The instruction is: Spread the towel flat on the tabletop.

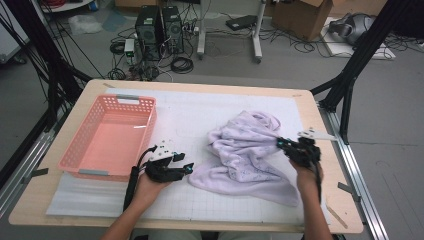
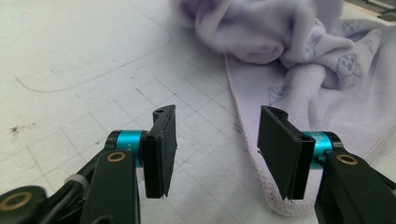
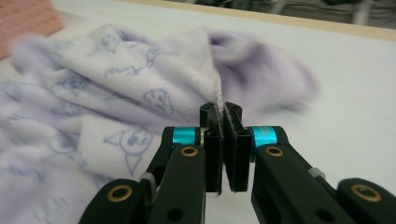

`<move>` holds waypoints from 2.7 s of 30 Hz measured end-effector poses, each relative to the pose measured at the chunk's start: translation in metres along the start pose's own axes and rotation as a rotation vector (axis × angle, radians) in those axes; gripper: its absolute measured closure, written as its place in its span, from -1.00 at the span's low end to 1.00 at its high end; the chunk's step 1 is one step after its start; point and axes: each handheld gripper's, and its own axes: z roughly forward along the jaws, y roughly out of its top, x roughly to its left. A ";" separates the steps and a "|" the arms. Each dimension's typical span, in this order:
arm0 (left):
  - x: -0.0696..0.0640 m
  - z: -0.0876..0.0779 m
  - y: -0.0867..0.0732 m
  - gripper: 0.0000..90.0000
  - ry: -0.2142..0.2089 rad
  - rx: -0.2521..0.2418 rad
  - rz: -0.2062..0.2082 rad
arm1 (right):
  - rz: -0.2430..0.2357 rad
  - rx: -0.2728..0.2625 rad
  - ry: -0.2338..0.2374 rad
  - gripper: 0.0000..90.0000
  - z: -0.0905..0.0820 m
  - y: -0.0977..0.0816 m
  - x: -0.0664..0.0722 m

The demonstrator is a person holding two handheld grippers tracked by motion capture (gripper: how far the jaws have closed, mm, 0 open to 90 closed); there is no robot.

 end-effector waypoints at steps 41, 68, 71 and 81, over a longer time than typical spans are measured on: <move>-0.027 0.061 0.032 0.90 -0.011 0.190 0.158 | 0.040 0.002 -0.009 0.30 -0.045 -0.043 -0.021; -0.012 0.006 0.035 0.00 -0.014 -0.002 0.020 | -0.199 0.299 0.114 0.86 0.040 -0.019 0.035; -0.012 0.015 0.041 0.00 0.000 -0.007 0.023 | -0.181 0.277 0.170 0.86 0.019 -0.025 0.032; -0.011 0.058 0.061 0.07 0.000 0.001 0.014 | -0.169 0.271 0.214 0.86 -0.032 -0.051 0.029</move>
